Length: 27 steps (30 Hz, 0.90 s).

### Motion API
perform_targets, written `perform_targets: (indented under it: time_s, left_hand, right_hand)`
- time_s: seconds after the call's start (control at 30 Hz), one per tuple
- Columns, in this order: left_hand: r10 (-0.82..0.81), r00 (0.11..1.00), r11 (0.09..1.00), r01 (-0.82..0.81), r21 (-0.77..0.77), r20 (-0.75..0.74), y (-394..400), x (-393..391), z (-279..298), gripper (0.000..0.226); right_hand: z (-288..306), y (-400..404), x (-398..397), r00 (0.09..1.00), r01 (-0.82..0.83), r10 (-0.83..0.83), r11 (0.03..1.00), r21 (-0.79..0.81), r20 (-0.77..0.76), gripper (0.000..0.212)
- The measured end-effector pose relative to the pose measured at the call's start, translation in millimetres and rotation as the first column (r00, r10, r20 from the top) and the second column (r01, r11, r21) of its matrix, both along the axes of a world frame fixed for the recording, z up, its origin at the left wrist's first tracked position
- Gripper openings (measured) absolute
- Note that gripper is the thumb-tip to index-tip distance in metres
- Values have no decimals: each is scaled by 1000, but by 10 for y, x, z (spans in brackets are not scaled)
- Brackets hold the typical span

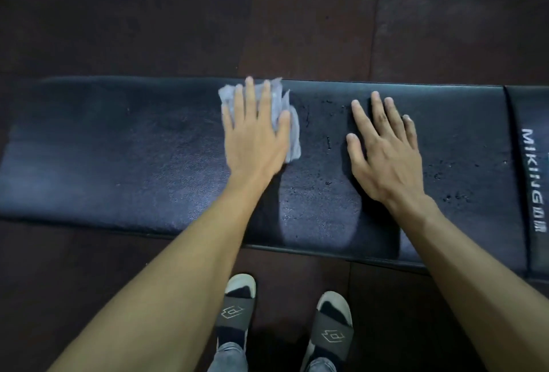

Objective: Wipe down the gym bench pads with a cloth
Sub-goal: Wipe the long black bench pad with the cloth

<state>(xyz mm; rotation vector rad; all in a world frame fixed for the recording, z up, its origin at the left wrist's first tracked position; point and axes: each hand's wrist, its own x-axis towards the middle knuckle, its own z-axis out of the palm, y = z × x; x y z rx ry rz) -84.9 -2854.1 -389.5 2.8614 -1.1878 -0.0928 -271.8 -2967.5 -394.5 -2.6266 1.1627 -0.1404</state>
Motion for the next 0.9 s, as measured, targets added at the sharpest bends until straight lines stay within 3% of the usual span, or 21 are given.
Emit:
perform_targets:
  time_s: [0.17,0.3,0.37,0.43,0.5,0.57,0.73,0.83,0.9]
  left_hand:
    - [-258,966,966,259,22,-26,-716,-326,-14,64]
    - [-452,892,892,452,8,-30,-128,-648,23,64]
    - [-413,907,910,415,16,-82,282,-625,40,64]
    - [-244,963,969,248,20,-111,445,-505,39,65]
    - [-43,995,999,45,14,-85,241,-423,29,65]
    - [18,999,1000,-18,-8,-34,-201,-404,9,65]
    - [-249,969,968,249,15,-4,-686,-624,-27,65]
    - [-484,875,875,484,24,-27,-112,-813,36,64]
    - [-556,829,829,558,27,-60,392,-736,40,64]
  right_hand:
    - [38,-225,-94,999,48,-48,999,-9,18,59]
    - [54,-315,-180,999,39,-39,999,-2,-7,58]
    - [52,-286,-191,1000,14,-14,1000,0,-19,58]
    - [33,-251,-194,1000,-9,9,1000,-6,-24,57]
    - [17,-242,-211,1000,-15,15,1000,-10,-13,57]
    - [1,-248,-236,1000,-17,17,1000,-6,6,57]
    - [-29,-258,-273,999,-28,28,1000,-11,27,57]
    - [-27,-243,-281,999,-23,23,1000,3,26,57]
    - [-29,-240,-279,999,-31,31,1000,2,22,57]
